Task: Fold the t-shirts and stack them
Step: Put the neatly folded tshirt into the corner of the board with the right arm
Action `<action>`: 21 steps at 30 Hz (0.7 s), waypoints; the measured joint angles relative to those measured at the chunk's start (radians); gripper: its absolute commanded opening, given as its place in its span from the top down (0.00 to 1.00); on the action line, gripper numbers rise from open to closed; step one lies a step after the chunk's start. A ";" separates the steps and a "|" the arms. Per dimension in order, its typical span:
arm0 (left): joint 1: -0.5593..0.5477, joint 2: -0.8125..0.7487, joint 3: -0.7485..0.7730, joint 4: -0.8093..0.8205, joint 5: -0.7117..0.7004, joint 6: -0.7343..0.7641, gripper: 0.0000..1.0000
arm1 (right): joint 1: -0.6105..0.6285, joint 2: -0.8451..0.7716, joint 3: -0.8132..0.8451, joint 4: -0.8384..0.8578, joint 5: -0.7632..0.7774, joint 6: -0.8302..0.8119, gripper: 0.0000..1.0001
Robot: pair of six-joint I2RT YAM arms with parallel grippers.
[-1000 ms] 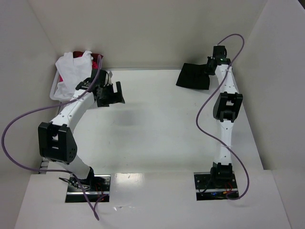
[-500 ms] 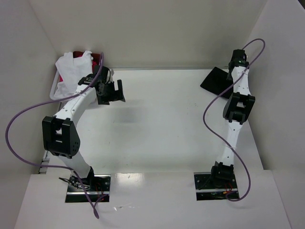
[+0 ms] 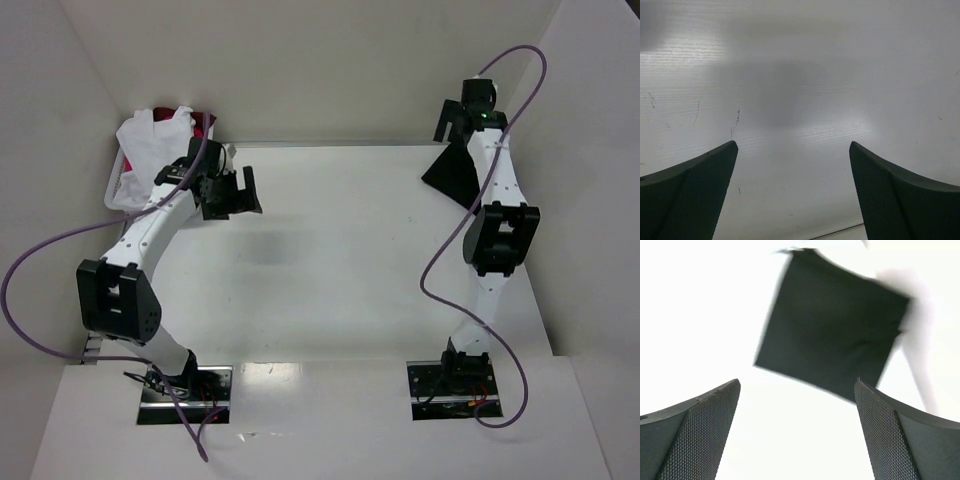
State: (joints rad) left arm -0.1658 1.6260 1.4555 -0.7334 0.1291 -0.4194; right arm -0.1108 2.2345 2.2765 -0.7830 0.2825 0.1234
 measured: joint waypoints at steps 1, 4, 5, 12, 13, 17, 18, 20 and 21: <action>0.000 -0.018 -0.008 0.001 0.004 0.000 0.00 | 0.027 -0.068 -0.069 0.024 -0.023 0.016 0.00; 0.000 -0.079 -0.024 0.001 0.012 0.002 0.00 | 0.101 -0.267 -0.284 0.115 -0.060 0.057 0.00; 0.000 -0.102 -0.029 0.005 0.015 0.003 0.00 | 0.122 -0.331 -0.354 0.143 -0.066 0.068 0.00; 0.000 -0.308 -0.100 0.063 0.015 0.027 0.00 | 0.145 -0.700 -0.750 0.274 -0.089 0.132 0.00; 0.000 -0.333 -0.115 0.076 0.014 0.027 0.00 | 0.143 -0.747 -0.800 0.280 -0.092 0.139 0.00; 0.000 -0.429 -0.211 0.137 0.010 0.025 0.00 | 0.138 -0.892 -0.945 0.310 -0.116 0.150 0.00; 0.000 -0.454 -0.240 0.146 0.007 0.024 0.00 | 0.138 -0.916 -0.971 0.320 -0.124 0.152 0.00; 0.000 -0.500 -0.299 0.168 0.002 0.023 0.00 | 0.138 -0.954 -1.018 0.333 -0.143 0.154 0.00; 0.000 -0.520 -0.322 0.172 0.000 0.023 0.00 | 0.138 -0.970 -1.044 0.340 -0.150 0.156 0.00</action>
State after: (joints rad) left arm -0.1658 1.1057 1.1339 -0.5610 0.1291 -0.3969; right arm 0.0273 1.2648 1.2324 -0.4431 0.1322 0.2790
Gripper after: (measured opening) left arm 1.000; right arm 0.999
